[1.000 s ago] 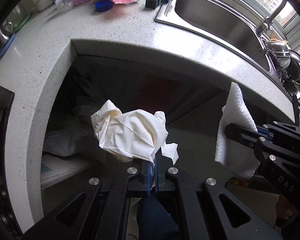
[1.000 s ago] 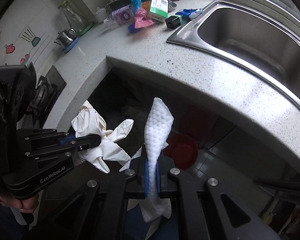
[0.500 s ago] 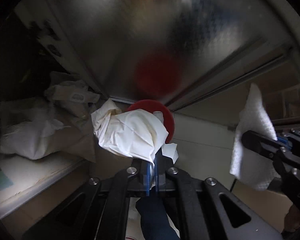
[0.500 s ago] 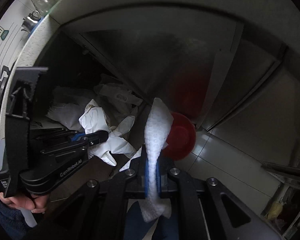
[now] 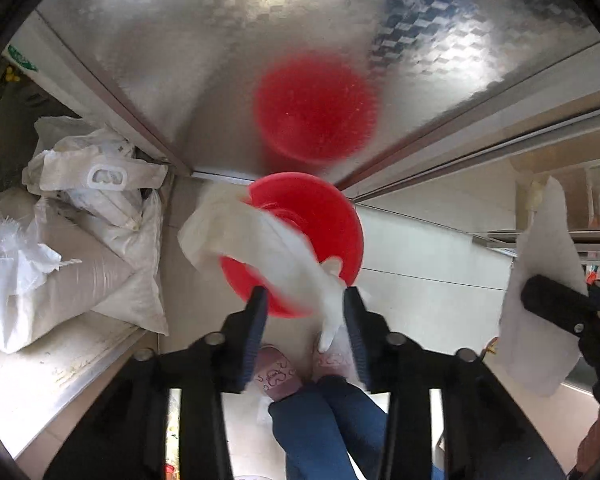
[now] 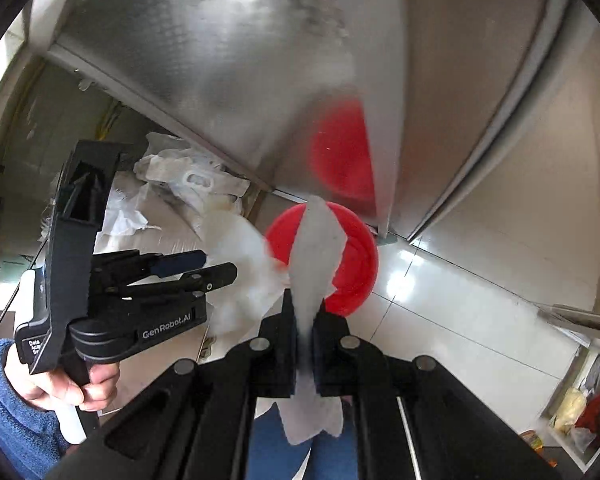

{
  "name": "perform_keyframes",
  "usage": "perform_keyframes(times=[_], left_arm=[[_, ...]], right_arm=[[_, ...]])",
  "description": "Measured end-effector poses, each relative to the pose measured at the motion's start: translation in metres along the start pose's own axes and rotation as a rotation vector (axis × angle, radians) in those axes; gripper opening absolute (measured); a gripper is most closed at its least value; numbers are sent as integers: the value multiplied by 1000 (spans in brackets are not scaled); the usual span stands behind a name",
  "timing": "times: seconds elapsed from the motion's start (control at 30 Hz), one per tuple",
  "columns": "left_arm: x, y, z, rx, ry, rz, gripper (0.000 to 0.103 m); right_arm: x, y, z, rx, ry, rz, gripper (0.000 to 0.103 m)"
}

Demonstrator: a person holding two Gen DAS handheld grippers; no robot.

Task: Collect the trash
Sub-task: 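Open both tools to drop gloves and wipe into the red bin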

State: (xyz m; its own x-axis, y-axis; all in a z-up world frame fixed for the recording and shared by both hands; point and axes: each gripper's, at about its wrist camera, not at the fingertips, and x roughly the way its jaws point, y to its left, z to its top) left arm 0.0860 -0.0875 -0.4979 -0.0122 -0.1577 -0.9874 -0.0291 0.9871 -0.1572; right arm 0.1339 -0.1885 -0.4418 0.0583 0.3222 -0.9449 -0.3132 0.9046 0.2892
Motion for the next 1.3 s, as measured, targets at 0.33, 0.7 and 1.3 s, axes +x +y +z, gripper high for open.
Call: perform_keyframes(times=[0.33, 0.7, 1.3], left_arm=[[-15, -2, -2, 52, -22, 58, 50], [-38, 28, -25, 16, -79, 53, 85], [-22, 83, -52, -145, -125, 46, 103]], right_arm=[[-7, -6, -5, -9, -7, 6, 5], [16, 11, 2, -117, 31, 37, 6], [89, 28, 9, -294, 124, -37, 6]])
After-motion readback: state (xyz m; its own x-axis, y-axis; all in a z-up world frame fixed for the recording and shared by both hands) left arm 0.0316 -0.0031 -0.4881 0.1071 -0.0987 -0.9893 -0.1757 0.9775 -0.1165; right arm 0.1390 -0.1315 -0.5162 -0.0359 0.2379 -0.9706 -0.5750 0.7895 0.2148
